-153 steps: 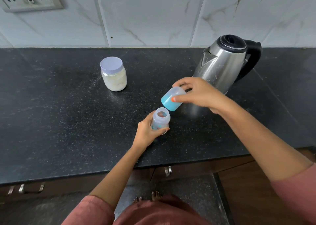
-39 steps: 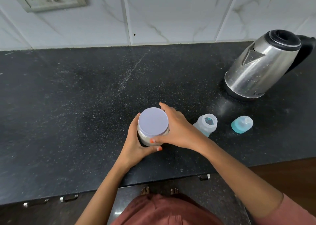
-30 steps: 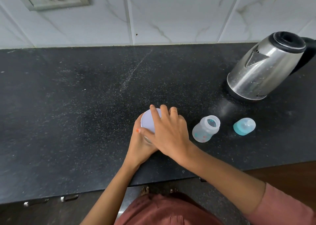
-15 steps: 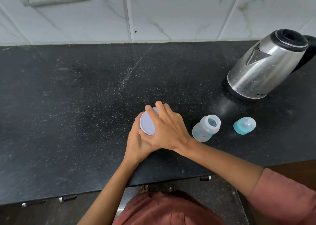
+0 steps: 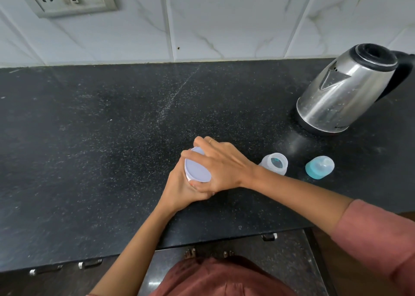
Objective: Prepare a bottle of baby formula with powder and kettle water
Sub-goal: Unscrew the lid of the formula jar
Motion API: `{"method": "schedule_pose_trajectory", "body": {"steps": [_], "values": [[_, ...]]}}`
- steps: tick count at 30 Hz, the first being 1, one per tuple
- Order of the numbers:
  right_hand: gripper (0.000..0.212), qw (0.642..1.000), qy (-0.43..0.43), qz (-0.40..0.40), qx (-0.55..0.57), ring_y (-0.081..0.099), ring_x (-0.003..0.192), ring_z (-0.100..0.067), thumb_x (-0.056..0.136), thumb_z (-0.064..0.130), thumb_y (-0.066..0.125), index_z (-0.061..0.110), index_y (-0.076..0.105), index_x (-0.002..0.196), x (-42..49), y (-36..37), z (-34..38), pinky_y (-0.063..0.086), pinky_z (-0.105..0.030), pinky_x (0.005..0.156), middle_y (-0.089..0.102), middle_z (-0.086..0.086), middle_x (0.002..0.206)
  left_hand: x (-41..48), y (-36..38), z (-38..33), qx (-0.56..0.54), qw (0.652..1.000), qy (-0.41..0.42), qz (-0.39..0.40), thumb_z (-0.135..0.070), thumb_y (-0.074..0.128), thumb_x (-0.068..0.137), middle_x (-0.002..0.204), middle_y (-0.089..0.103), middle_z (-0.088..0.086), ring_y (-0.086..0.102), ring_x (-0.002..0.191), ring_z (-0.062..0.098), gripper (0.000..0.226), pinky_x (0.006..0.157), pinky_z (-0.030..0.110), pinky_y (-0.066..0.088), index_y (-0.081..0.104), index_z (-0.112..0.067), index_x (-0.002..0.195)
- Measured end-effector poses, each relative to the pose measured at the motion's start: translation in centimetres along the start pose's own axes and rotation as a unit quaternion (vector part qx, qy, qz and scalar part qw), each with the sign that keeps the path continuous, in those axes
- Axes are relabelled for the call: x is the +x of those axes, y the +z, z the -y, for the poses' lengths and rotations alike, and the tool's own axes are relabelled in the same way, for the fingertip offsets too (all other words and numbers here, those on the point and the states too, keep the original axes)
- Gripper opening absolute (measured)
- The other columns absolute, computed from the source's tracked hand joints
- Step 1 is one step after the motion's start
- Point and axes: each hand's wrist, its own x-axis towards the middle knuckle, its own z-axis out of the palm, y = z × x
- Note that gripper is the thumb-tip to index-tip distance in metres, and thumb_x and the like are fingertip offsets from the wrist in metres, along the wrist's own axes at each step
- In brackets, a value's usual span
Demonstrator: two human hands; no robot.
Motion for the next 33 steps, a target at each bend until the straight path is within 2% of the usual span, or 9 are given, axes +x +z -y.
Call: {"method": "schedule_pose_trajectory", "body": {"steps": [5,10,13,17,23,27,29,31,33], "values": [[0.053,0.991,-0.058,0.121,-0.011,0.049,0.095,-0.026,0.074,0.045,0.052,0.023,0.050,0.122,0.5,-2.2,-0.3,0.046,-0.039,0.074,0.051,-0.010,0.116,0.0,0.2,0.2,-0.016,1.000,-0.008,0.002,-0.039,0.075,0.040,0.103,0.060,-0.009,0.057,0.095,-0.007,0.081,0.071,0.008,0.045,0.047,-0.024,0.115],[0.045,0.977,-0.065,0.181,0.088,0.021,0.136,-0.020,0.079,0.029,0.060,0.021,0.049,0.122,0.3,-3.3,0.6,0.015,-0.041,0.111,0.041,0.005,0.137,0.0,0.2,0.9,-0.008,1.000,0.005,0.007,-0.039,0.077,0.046,0.114,0.057,-0.010,0.056,0.107,-0.001,0.081,0.085,0.018,0.048,0.049,-0.016,0.119],[0.049,0.982,0.058,0.124,0.129,0.026,0.133,-0.021,0.085,0.042,0.055,0.021,0.045,0.129,0.3,-3.9,1.3,0.026,-0.037,0.108,0.041,0.002,0.137,-0.1,0.3,0.6,-0.016,1.000,-0.018,-0.004,-0.044,0.078,0.039,0.115,0.055,-0.011,0.056,0.107,0.002,0.088,0.083,0.020,0.049,0.042,-0.031,0.118],[0.073,0.958,0.231,0.147,0.083,0.036,0.120,-0.029,0.080,0.066,0.044,0.019,0.035,0.135,0.7,-4.5,1.8,0.036,-0.035,0.078,0.039,-0.009,0.129,-0.2,0.3,0.5,-0.038,0.999,-0.025,-0.001,-0.043,0.080,0.039,0.117,0.055,-0.011,0.054,0.106,-0.007,0.090,0.078,0.007,0.043,0.036,-0.039,0.117],[0.060,0.962,0.186,0.182,0.089,0.034,0.115,-0.028,0.075,0.034,0.063,0.019,0.038,0.128,1.1,-4.3,3.1,0.034,-0.033,0.076,0.036,-0.009,0.124,0.0,0.3,0.5,-0.031,0.999,-0.028,0.004,-0.042,0.078,0.039,0.116,0.053,-0.014,0.053,0.105,-0.008,0.086,0.080,0.010,0.044,0.035,-0.047,0.114],[0.058,0.967,0.119,0.205,0.098,0.032,0.118,-0.024,0.069,0.016,0.065,0.019,0.042,0.122,1.2,-4.4,3.3,0.031,-0.035,0.095,0.037,-0.005,0.125,0.1,0.2,1.1,-0.011,1.000,-0.014,0.022,-0.041,0.075,0.043,0.113,0.057,-0.008,0.055,0.101,-0.007,0.087,0.076,0.009,0.044,0.040,-0.031,0.122],[0.046,0.967,0.108,0.188,0.137,0.029,0.123,-0.021,0.073,0.018,0.063,0.018,0.048,0.116,1.2,-4.0,3.4,0.021,-0.040,0.109,0.040,-0.002,0.125,0.2,0.3,1.3,-0.013,0.999,-0.014,0.027,-0.040,0.075,0.044,0.116,0.058,-0.004,0.056,0.104,-0.003,0.090,0.079,0.011,0.045,0.044,-0.017,0.125],[0.049,0.966,0.126,0.160,0.161,0.026,0.128,-0.020,0.077,0.031,0.063,0.022,0.047,0.122,1.2,-3.9,3.3,0.017,-0.044,0.112,0.040,0.000,0.129,0.1,0.3,1.1,-0.035,0.999,-0.023,0.016,-0.039,0.076,0.042,0.115,0.057,-0.007,0.056,0.105,0.000,0.088,0.080,0.015,0.047,0.042,-0.026,0.122],[0.065,0.967,0.174,0.146,0.118,0.028,0.128,-0.025,0.077,0.050,0.061,0.024,0.039,0.132,1.0,-4.0,3.1,0.028,-0.042,0.105,0.039,-0.002,0.133,0.0,0.3,0.7,-0.048,0.998,-0.030,0.005,-0.039,0.079,0.040,0.116,0.053,-0.013,0.053,0.105,-0.007,0.088,0.079,0.010,0.045,0.037,-0.039,0.117]]}}
